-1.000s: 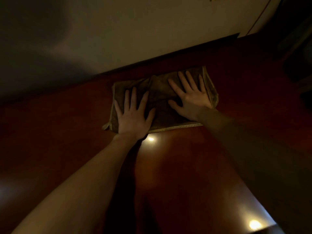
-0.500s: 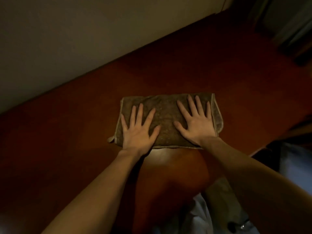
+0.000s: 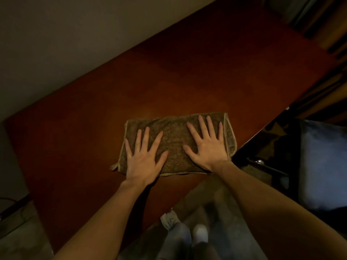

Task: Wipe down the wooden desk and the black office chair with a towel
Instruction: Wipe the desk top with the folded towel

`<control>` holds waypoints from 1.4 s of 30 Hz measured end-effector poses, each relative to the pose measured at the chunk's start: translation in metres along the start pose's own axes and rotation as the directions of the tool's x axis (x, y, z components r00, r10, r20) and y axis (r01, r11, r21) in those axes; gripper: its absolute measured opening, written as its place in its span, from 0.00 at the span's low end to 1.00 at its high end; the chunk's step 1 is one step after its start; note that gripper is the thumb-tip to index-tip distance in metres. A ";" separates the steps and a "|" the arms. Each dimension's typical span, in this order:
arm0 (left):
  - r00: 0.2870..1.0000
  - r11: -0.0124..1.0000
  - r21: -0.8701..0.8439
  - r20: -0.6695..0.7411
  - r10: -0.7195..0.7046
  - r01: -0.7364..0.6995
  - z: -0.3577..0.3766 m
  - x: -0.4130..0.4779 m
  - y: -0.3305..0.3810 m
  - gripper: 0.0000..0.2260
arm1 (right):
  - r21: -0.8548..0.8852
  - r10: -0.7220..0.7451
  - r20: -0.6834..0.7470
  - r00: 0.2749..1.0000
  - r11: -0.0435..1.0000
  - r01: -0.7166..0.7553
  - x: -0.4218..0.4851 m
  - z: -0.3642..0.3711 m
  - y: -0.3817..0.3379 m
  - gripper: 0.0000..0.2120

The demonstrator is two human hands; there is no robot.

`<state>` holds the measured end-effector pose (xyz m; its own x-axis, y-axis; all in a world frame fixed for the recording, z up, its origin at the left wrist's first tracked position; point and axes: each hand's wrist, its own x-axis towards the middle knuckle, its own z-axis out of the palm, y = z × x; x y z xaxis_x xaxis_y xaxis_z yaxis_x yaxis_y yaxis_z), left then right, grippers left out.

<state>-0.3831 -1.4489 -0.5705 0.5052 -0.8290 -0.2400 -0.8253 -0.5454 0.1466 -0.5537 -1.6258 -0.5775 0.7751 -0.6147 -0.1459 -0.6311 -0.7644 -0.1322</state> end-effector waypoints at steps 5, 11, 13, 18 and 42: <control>1.000 0.999 -0.036 0.008 -0.017 0.017 0.010 -0.046 -0.013 0.31 | 0.009 -0.021 0.020 1.000 1.000 0.021 -0.030 0.010 -0.022 0.38; 0.999 0.998 -0.047 0.003 -0.050 0.050 0.025 -0.101 -0.028 0.30 | 0.015 -0.054 0.042 0.998 0.998 0.053 -0.071 0.020 -0.054 0.39; 0.999 0.998 -0.043 0.007 -0.043 0.044 0.026 -0.118 -0.037 0.30 | 0.026 -0.040 0.066 0.997 0.999 0.038 -0.089 0.023 -0.068 0.41; 1.000 1.000 -0.024 0.017 -0.018 0.019 0.031 -0.155 -0.062 0.31 | 0.058 0.012 0.053 0.999 0.998 -0.015 -0.122 0.034 -0.108 0.42; 0.986 0.999 -0.036 0.162 0.046 -0.041 -0.002 -0.278 -0.186 0.28 | 0.404 -0.033 0.382 0.924 0.905 -0.135 -0.217 0.000 -0.329 0.21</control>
<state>-0.3696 -1.1169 -0.5288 0.4190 -0.8221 -0.3854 -0.8356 -0.5152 0.1907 -0.5137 -1.2410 -0.5020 0.7253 -0.4680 -0.5049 -0.6875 -0.5303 -0.4960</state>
